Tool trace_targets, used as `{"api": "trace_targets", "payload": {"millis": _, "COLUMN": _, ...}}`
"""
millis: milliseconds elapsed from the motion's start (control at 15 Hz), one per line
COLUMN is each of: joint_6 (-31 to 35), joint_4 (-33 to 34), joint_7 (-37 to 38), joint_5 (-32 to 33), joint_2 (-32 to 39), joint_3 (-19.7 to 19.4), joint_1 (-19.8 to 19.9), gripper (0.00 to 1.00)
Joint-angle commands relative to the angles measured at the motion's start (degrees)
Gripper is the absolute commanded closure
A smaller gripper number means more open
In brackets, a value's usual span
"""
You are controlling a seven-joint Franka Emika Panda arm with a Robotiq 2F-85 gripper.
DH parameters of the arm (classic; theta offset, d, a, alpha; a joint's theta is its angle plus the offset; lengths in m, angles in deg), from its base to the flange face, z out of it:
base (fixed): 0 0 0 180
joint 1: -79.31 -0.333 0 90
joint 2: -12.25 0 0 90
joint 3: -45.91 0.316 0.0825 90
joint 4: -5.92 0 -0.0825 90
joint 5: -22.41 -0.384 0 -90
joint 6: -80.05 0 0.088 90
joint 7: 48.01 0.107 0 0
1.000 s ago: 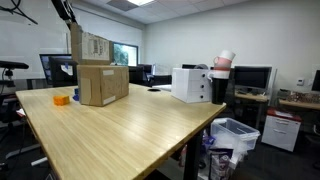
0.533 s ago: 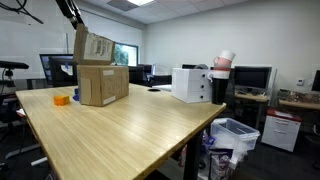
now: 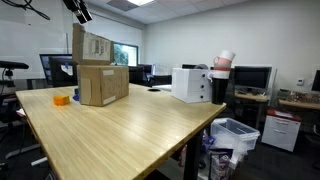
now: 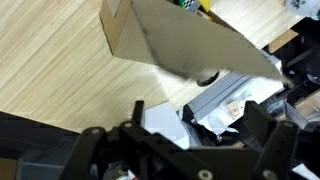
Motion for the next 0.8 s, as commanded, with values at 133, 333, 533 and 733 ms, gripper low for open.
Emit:
{"api": "trace_targets", "payload": {"millis": 133, "joint_6": 1.35, "joint_4": -0.21, "joint_7": -0.10, "joint_5": -1.26, "joint_2": -0.27, "joint_3": -0.71, "joint_1": 2.67, "gripper": 0.00}}
{"api": "trace_targets", "payload": {"millis": 333, "joint_6": -0.91, "joint_4": -0.08, "joint_7": -1.12, "joint_5": -2.32, "joint_2": 1.20, "joint_3": -0.44, "joint_1": 1.07, "gripper": 0.00}}
{"api": "trace_targets", "payload": {"millis": 533, "joint_6": -2.39, "joint_4": -1.67, "joint_7": -1.15, "joint_5": -3.08, "joint_2": 0.82, "joint_3": 1.23, "joint_1": -0.73, "gripper": 0.28}}
{"api": "trace_targets", "payload": {"millis": 733, "joint_6": -4.10, "joint_4": -3.18, "joint_7": -1.22, "joint_5": -4.08, "joint_2": 2.04, "joint_3": 3.38, "joint_1": -3.06, "gripper": 0.43}}
